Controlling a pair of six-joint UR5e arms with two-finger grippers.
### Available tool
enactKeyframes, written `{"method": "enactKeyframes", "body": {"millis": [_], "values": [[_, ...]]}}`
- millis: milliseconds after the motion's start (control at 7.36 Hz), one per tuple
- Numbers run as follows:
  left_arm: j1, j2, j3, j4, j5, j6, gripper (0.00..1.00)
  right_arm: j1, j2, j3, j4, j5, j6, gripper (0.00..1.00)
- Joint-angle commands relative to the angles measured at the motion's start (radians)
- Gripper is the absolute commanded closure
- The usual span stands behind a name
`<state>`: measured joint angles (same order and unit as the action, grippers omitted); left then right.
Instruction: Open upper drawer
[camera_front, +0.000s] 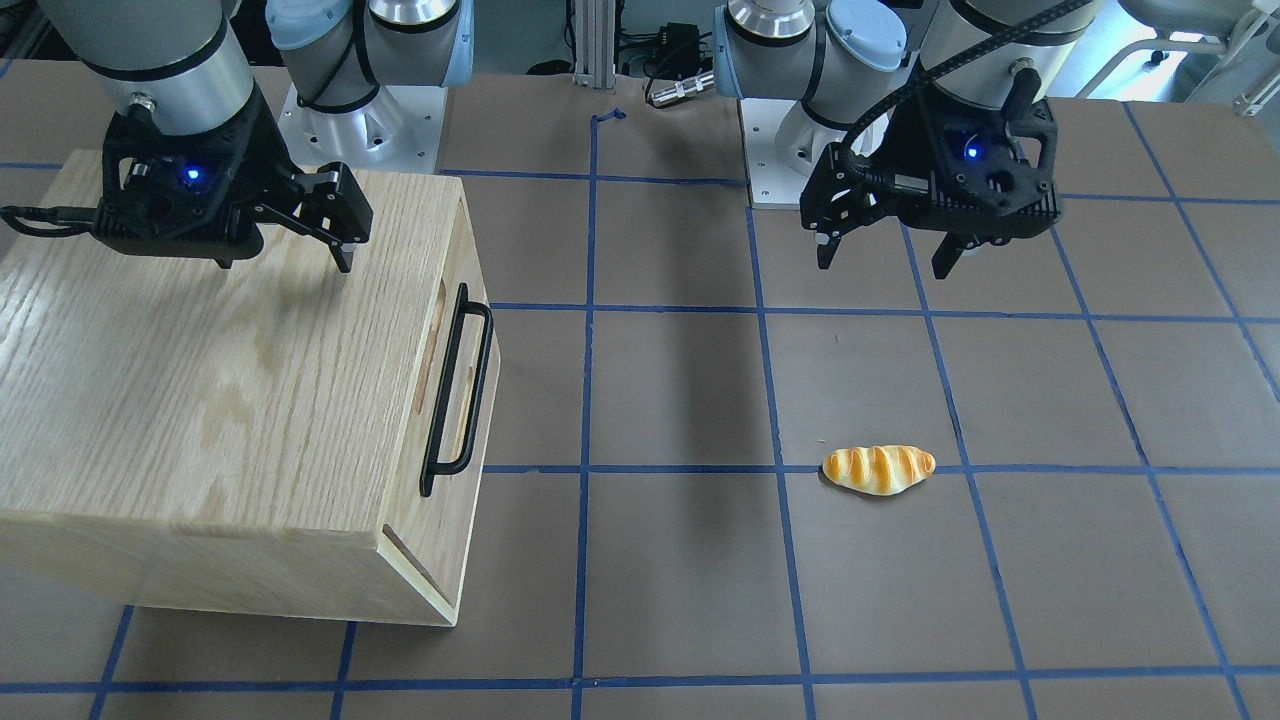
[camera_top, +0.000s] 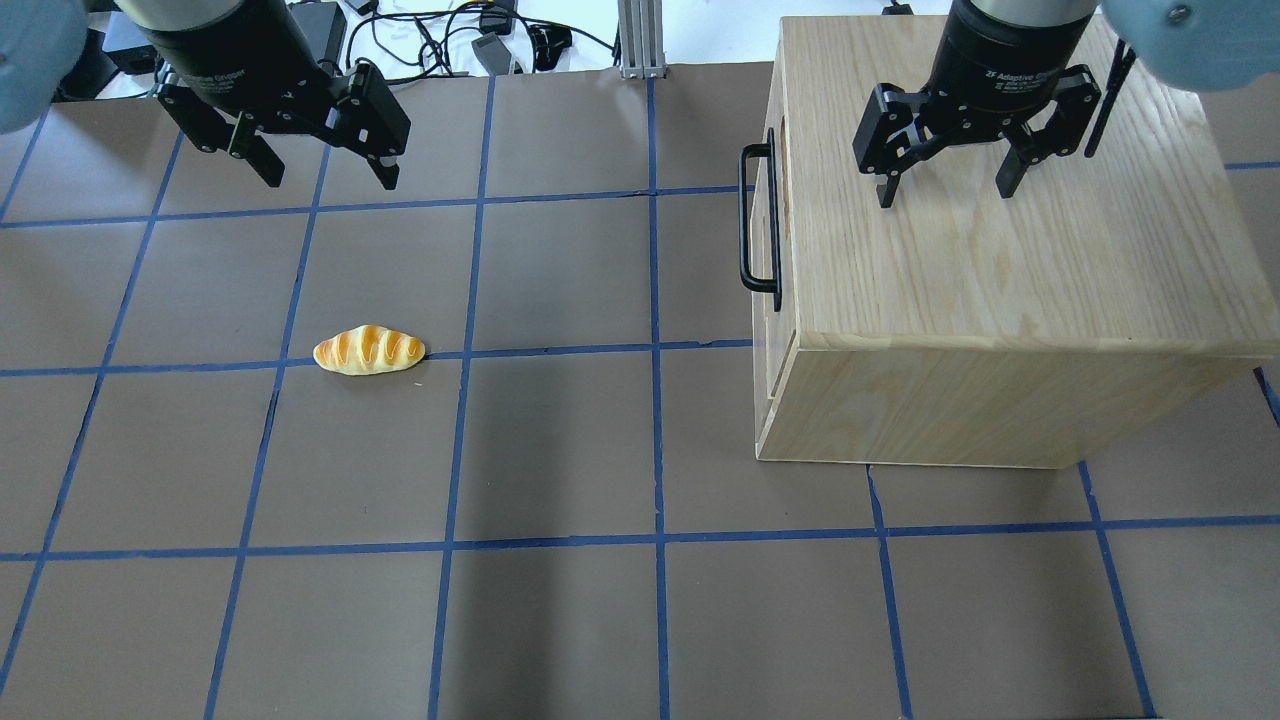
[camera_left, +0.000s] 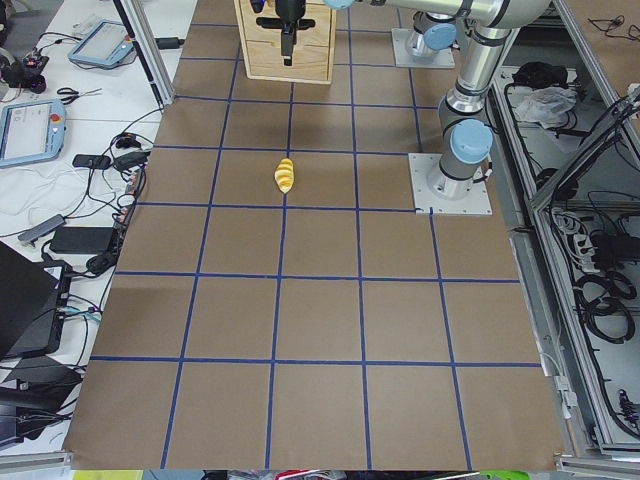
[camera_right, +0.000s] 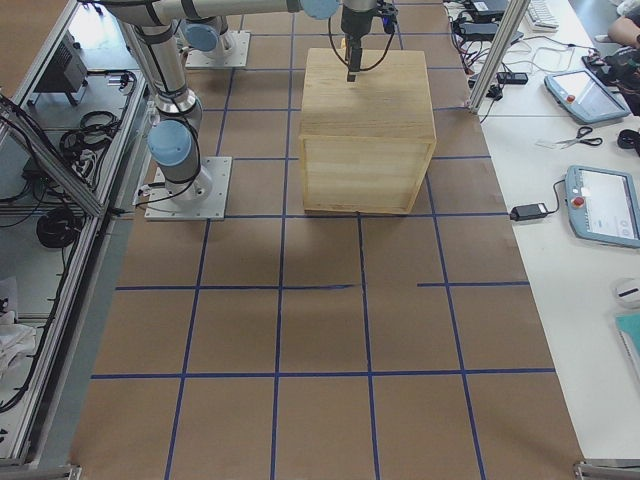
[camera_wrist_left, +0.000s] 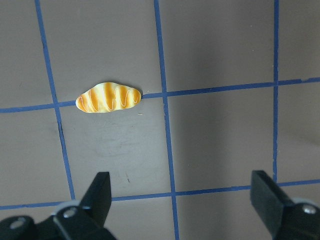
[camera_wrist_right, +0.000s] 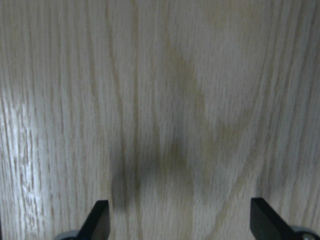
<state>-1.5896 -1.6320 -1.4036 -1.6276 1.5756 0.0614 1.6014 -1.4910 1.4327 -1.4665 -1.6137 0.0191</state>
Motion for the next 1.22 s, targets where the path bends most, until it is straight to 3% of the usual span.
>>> {"method": "enactKeyframes", "body": {"millis": [0, 1086], "values": [[0.0, 0.0, 0.002, 0.0, 0.0, 0.0, 0.0, 0.0, 0.0, 0.0, 0.0, 0.0, 0.001, 0.0], [0.003, -0.02, -0.029, 0.032, -0.006, 0.021, 0.0, 0.0, 0.0, 0.002, 0.0, 0.0, -0.001, 0.0]]}}
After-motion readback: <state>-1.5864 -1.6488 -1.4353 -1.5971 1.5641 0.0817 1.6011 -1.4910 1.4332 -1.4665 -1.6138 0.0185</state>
